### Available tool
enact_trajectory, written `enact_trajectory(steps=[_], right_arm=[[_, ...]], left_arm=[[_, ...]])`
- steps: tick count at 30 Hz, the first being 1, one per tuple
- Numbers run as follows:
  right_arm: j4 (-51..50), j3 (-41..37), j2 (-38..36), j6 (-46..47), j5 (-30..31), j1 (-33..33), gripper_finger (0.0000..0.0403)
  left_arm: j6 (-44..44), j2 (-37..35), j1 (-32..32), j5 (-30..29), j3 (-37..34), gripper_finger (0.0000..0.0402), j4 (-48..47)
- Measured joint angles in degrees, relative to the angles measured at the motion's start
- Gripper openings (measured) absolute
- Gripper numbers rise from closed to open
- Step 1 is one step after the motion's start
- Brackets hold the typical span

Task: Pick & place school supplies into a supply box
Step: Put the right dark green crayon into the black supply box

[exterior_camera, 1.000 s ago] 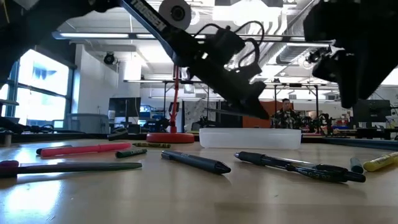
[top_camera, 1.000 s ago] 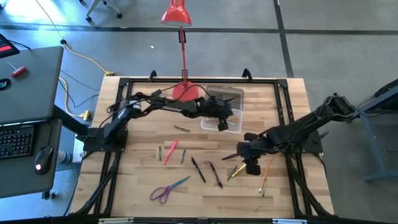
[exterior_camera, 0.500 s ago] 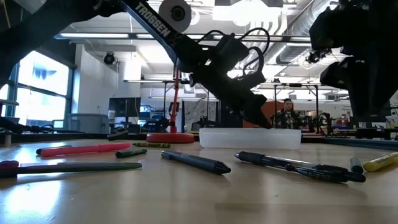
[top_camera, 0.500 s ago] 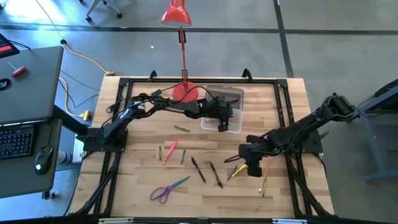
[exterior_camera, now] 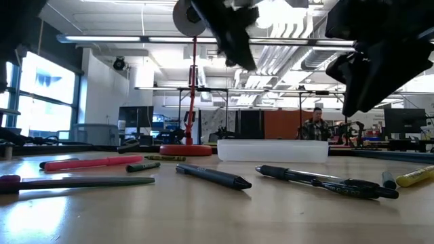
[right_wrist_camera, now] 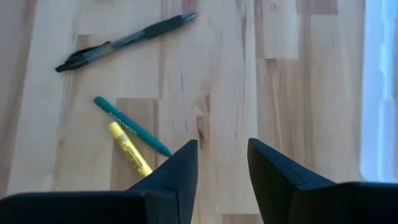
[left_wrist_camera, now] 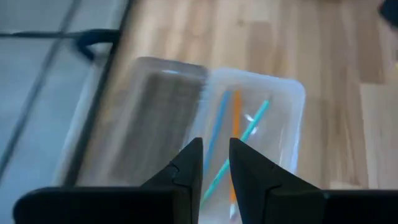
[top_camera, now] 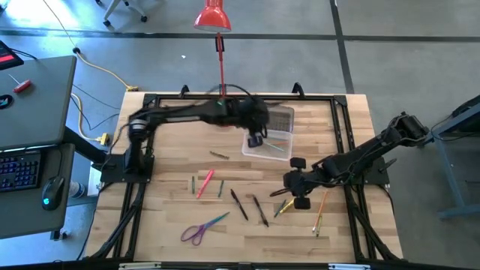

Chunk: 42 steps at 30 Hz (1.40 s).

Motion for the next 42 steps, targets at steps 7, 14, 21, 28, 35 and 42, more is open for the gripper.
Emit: enact_trajectory(steps=[7, 14, 21, 28, 35, 42], right_arm=[[0.5, 0.0, 0.0, 0.0, 1.5, 0.0, 0.0119], [12.3, -5.6, 0.0, -5.3, -6.0, 0.4, 0.0119], [32.1, -16.7, 0.0, -22.8, -11.3, 1.6, 0.0119], [54.6, -25.7, 0.3, -27.4, -12.4, 1.6, 0.0119], [56.7, -24.5, 5.6, -32.6, -15.1, 1.1, 0.0119], [56.7, -19.5, 15.4, -35.2, -18.2, -0.7, 0.0119]], left_arm=[[-6.4, -13.5, -1.5, -6.6, 1.1, 0.0087, -13.9], [-15.1, -22.7, -9.1, -13.4, -3.7, 0.0065, -22.8], [-24.6, -28.9, -19.3, -24.5, -16.7, 0.0051, -22.2], [-44.3, -35.4, -27.0, -35.5, -33.4, 0.0057, -22.2], [-56.6, -41.2, -32.8, -38.4, -51.3, 0.0069, -8.8], [-56.6, -42.5, -36.6, -40.9, -60.9, 0.0078, 6.1]])
